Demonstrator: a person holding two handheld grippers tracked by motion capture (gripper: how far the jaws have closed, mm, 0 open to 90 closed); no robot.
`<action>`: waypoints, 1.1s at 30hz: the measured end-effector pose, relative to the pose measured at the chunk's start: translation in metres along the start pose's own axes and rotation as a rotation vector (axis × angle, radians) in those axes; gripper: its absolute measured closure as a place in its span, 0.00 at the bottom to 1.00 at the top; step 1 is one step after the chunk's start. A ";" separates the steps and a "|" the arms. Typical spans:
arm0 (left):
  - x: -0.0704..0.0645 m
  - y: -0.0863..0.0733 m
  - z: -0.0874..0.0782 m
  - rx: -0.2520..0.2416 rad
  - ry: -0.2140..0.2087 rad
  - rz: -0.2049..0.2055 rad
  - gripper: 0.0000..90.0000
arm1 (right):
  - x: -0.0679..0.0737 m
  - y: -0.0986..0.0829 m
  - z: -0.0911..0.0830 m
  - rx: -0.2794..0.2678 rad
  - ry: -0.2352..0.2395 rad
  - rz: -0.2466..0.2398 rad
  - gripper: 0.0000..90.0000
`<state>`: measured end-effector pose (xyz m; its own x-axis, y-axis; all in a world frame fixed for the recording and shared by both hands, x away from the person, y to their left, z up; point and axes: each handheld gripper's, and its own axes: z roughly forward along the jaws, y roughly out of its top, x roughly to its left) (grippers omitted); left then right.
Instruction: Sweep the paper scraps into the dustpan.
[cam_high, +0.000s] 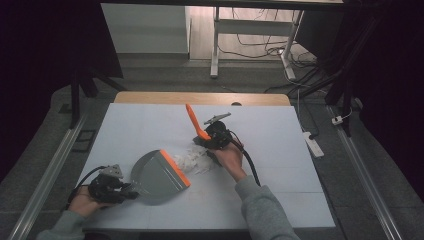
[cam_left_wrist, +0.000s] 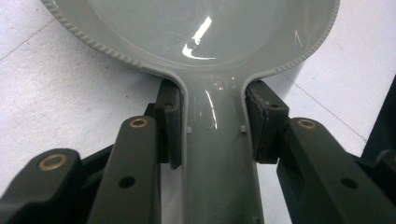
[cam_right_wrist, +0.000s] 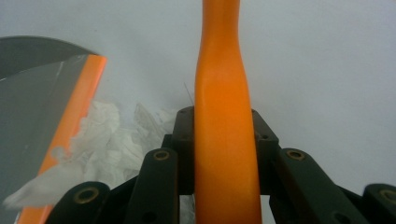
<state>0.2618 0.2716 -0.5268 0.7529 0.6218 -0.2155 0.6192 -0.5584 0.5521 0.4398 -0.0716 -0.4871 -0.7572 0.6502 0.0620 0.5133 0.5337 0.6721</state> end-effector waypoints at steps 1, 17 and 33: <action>0.000 0.000 0.000 0.000 0.000 0.000 0.69 | 0.002 0.001 0.001 -0.002 0.006 -0.003 0.78; -0.001 0.003 0.002 -0.001 0.000 -0.001 0.69 | 0.026 0.004 0.008 0.001 0.061 -0.043 0.78; -0.003 0.010 0.007 0.005 -0.001 0.005 0.69 | 0.040 0.003 0.008 -0.011 0.108 -0.057 0.78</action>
<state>0.2673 0.2596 -0.5261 0.7565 0.6181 -0.2138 0.6163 -0.5644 0.5492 0.4145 -0.0400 -0.4890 -0.8243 0.5568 0.1025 0.4644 0.5616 0.6848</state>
